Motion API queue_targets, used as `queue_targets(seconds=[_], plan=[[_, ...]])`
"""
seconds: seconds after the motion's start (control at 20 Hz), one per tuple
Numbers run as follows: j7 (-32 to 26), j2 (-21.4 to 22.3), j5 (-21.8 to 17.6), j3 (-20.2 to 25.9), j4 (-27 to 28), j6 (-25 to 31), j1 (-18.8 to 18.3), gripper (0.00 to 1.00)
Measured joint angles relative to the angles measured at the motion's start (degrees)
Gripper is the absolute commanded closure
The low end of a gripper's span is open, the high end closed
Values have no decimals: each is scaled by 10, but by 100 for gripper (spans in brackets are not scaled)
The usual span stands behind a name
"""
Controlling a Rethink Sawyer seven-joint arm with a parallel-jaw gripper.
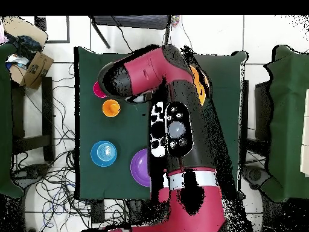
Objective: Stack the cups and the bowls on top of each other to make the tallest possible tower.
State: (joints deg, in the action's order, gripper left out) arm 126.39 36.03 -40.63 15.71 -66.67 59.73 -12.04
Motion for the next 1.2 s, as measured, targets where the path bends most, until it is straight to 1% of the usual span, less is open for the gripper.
queue_targets(seconds=[0.3,0.75,0.9,1.2], plan=[[0,1,0,-16,0,3,7,100],[0,0,2,-26,1,15,21,100],[0,-2,2,-29,5,15,25,100],[0,-18,4,-36,30,15,33,100]])
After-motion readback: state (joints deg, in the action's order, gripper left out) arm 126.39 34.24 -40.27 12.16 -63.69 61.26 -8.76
